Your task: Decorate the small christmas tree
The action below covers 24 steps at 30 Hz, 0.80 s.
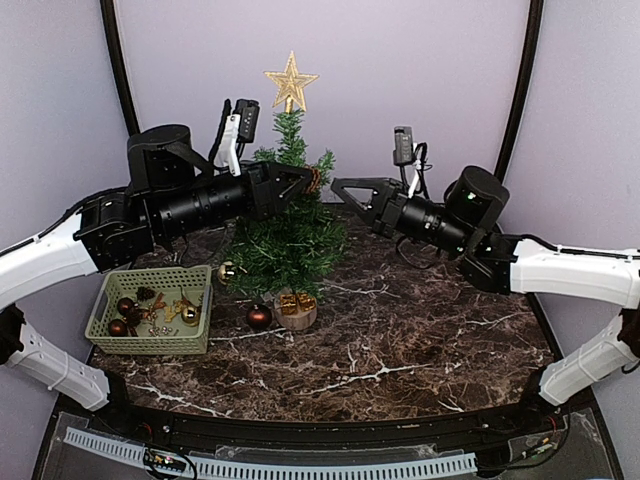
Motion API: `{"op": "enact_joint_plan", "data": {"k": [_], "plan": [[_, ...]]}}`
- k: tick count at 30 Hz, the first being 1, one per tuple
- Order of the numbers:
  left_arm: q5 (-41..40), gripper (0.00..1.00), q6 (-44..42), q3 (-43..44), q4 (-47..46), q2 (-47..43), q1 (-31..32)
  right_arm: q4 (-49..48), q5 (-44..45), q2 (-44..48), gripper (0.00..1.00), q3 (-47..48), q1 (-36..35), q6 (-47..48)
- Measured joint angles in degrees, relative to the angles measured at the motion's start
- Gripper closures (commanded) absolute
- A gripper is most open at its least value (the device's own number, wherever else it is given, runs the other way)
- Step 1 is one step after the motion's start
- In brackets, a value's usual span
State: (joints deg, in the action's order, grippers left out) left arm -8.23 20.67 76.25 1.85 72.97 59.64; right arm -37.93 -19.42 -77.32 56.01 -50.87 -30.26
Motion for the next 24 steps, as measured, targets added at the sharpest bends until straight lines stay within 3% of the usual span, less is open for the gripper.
{"op": "enact_joint_plan", "data": {"k": [24], "plan": [[-3.21, 0.63, -0.76, 1.62, 1.68, 1.51, 0.00, 1.97, 2.73, -2.62, 1.00, 2.56, 0.81, 0.98]]}}
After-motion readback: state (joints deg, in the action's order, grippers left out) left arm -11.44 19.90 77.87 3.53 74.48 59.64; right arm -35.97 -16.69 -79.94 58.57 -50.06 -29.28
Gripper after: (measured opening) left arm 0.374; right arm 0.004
